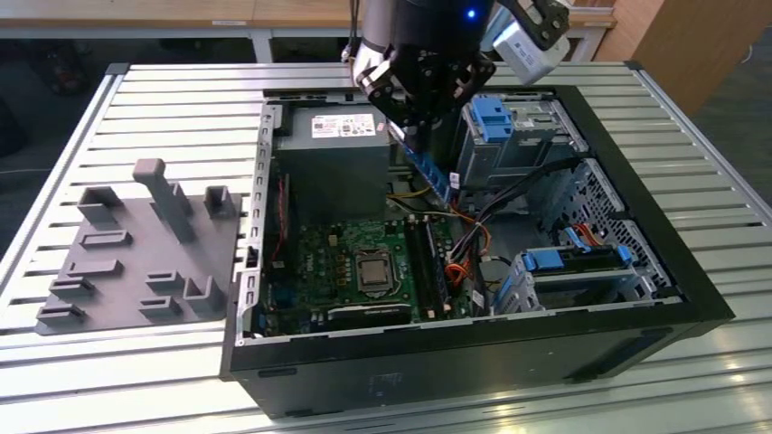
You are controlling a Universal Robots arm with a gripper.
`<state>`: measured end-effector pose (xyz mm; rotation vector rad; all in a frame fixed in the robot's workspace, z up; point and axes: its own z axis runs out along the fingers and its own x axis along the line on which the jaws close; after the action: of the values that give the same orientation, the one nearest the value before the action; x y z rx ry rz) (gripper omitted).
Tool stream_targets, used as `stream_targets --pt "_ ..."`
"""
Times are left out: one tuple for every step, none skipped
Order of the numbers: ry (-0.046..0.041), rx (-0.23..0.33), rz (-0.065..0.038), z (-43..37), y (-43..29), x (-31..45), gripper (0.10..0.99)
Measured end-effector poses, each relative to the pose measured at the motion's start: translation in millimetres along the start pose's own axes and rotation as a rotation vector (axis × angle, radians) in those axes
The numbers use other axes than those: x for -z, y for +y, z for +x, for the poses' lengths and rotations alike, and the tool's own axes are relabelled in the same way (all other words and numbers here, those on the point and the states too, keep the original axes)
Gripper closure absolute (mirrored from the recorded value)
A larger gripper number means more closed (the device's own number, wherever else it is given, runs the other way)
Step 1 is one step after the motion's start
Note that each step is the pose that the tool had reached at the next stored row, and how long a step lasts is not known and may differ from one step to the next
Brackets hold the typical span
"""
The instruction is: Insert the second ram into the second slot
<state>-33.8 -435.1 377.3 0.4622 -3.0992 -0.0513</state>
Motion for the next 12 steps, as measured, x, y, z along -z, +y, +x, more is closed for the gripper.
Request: stream_targets --pt "-0.0005 -0.014 0.000 0.0 0.0 -0.1 0.973" --pt "-0.0010 -0.029 0.000 0.0 0.0 -0.2 0.973" --pt "-0.0015 -0.044 0.000 0.0 0.0 -0.3 0.973" --pt "-0.0019 -0.059 0.000 0.0 0.0 -0.4 0.973" --pt "-0.0025 -0.076 0.000 0.0 0.0 -0.5 0.973" --pt "-0.0030 -0.091 0.000 0.0 0.0 -0.6 0.973" --pt "-0.0036 -0.107 0.000 0.0 0.0 -0.7 0.973" --pt "-0.0042 -0.123 0.000 0.0 0.0 -0.8 0.973" --pt "-0.0047 -0.139 0.000 0.0 0.0 -0.9 0.973" --pt "-0.0052 -0.156 0.000 0.0 0.0 -1.0 0.973" --pt "-0.0057 -0.171 0.000 0.0 0.0 -1.1 0.973" --pt "-0.0063 -0.186 -0.001 0.0 0.0 -1.3 0.973"
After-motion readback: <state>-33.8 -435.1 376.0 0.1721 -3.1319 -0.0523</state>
